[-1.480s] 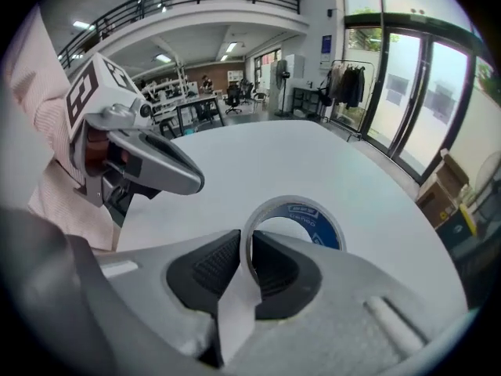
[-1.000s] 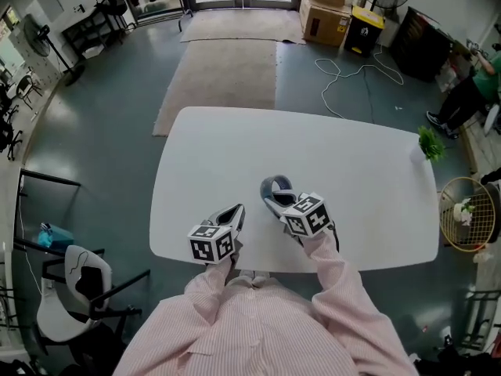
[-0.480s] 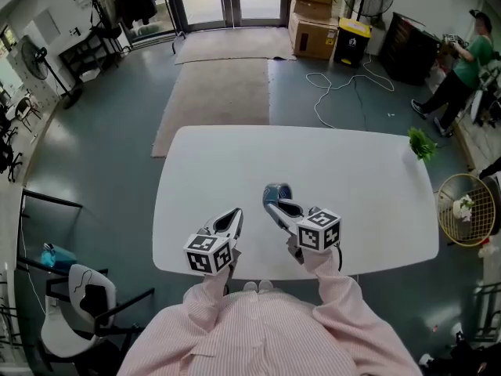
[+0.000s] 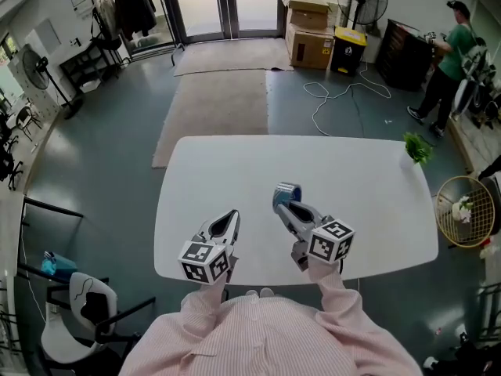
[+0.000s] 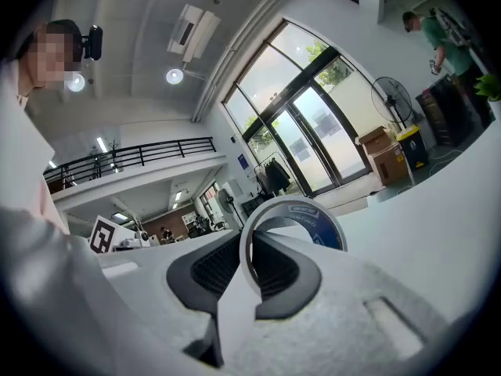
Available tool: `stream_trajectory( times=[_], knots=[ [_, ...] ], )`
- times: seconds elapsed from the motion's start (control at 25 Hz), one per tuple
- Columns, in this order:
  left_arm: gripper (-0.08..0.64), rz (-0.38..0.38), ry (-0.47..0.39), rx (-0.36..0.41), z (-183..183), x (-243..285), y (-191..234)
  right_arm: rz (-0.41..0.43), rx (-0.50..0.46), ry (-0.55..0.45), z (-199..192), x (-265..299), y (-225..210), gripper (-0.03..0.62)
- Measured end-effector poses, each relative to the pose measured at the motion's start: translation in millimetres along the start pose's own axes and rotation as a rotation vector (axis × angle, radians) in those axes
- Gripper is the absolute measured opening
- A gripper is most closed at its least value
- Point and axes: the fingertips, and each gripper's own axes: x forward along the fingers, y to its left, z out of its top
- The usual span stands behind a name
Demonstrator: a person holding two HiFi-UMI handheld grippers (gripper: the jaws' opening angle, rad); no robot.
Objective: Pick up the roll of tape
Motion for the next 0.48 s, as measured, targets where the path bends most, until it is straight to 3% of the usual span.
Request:
stream_trajectory(
  times=[0.48],
  knots=[
    [0.0, -0.002, -0.095, 0.078, 33, -13, -12, -0.01, -0.029, -0.121, 39, -23, 11, 0.051]
  ],
)
